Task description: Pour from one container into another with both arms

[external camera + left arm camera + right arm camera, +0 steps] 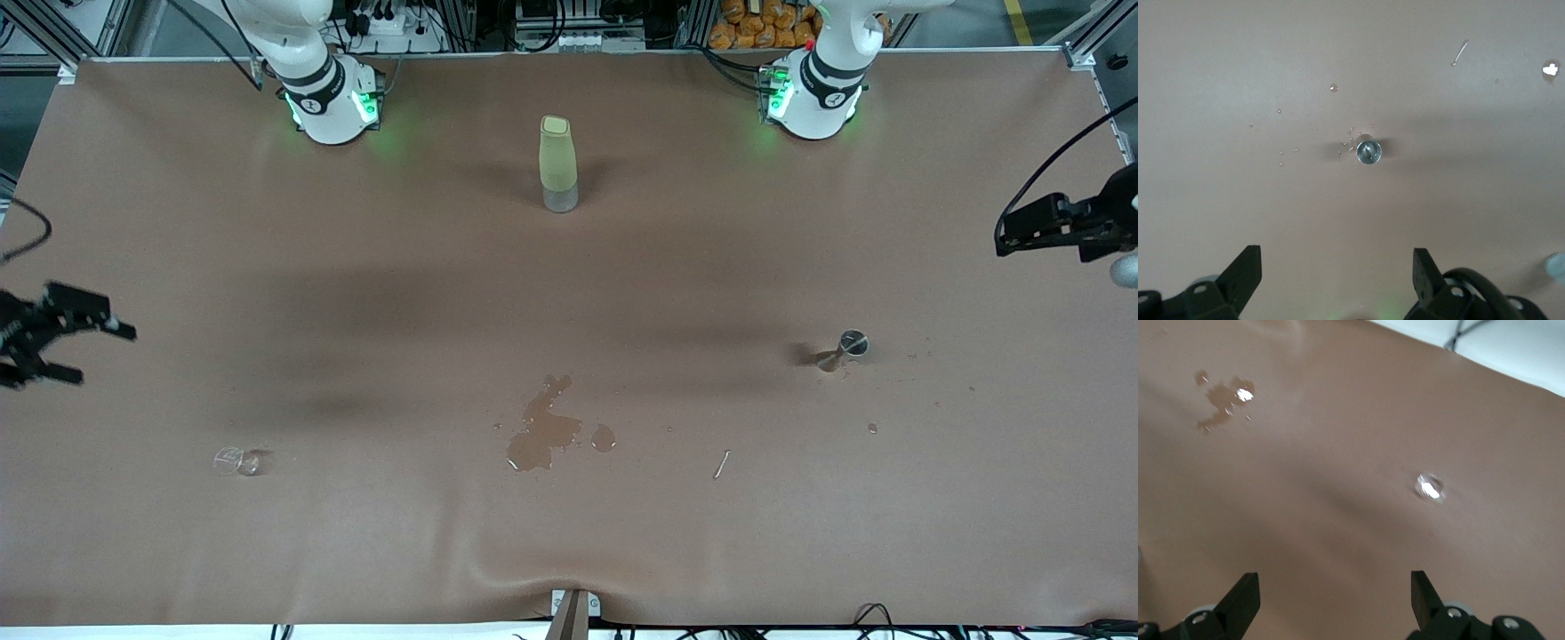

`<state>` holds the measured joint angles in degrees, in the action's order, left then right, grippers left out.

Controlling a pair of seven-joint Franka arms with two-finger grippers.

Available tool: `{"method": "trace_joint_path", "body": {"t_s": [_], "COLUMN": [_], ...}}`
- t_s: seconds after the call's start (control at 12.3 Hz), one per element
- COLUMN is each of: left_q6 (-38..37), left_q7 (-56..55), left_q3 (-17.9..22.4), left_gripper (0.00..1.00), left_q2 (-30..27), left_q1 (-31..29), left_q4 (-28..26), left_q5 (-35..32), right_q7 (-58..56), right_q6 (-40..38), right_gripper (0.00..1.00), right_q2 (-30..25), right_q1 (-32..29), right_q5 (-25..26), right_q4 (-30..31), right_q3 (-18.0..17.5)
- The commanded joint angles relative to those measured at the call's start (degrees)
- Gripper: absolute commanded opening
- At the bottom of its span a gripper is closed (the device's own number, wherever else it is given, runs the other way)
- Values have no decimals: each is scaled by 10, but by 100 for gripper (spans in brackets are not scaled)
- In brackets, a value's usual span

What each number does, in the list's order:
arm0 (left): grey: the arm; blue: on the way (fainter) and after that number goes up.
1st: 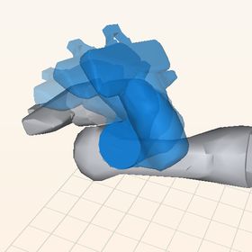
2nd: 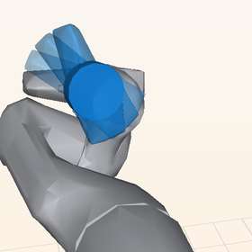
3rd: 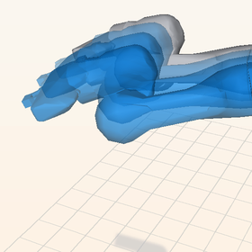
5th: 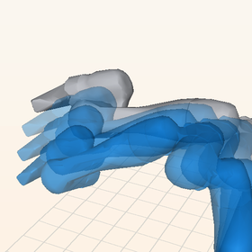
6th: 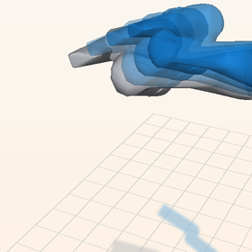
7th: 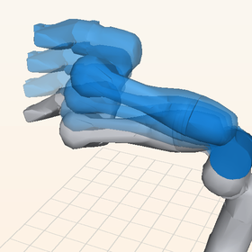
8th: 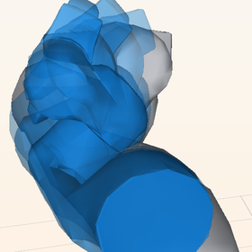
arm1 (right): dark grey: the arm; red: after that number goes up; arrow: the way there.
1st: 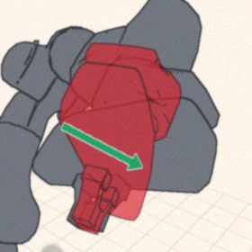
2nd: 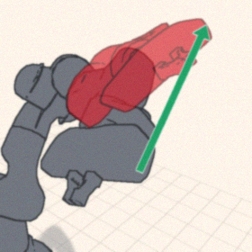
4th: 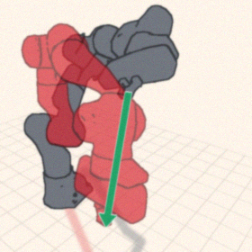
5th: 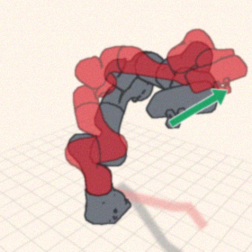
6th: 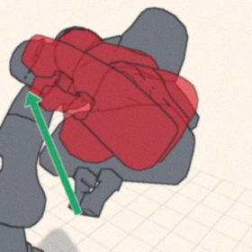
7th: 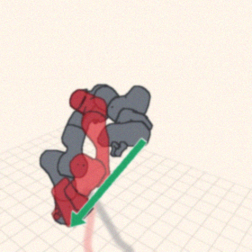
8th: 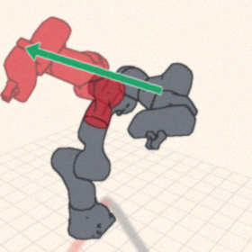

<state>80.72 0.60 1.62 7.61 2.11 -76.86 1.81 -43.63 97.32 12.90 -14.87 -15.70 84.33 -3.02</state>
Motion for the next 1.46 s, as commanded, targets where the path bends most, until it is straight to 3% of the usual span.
{"method": "trace_joint_path", "body": {"t_s": [0.0,0.24,0.49,0.81,0.89,1.14,1.38], "left_q6": [17,54,54,54,54,51,43], "left_q7": [-37,-57,-69,-91,-86,-86,-89], "left_q3": [-4,-4,-4,-4,-4,-4,-5], "left_gripper": [100,100,100,100,100,100,100], "left_q2": [-58,-109,-111,-113,-113,-115,-116], "left_q1": [5,4,1,3,3,3,4], "left_q4": [-71,-134,-129,-107,-104,-102,-102], "left_q5": [-13,-14,-12,-14,-14,-15,-15], "right_q7": [72,178,280,416,433,435,435], "right_q6": [7,-9,-13,-25,-34,-44,-39], "right_gripper": [100,100,100,100,100,100,100], "right_q2": [-114,-134,-154,-175,-177,-186,-184], "right_q1": [12,46,85,95,95,152,154], "right_q5": [66,103,127,132,132,133,150], "right_q4": [104,107,118,142,141,141,141], "right_q3": [4,18,34,34,35,93,87]}}
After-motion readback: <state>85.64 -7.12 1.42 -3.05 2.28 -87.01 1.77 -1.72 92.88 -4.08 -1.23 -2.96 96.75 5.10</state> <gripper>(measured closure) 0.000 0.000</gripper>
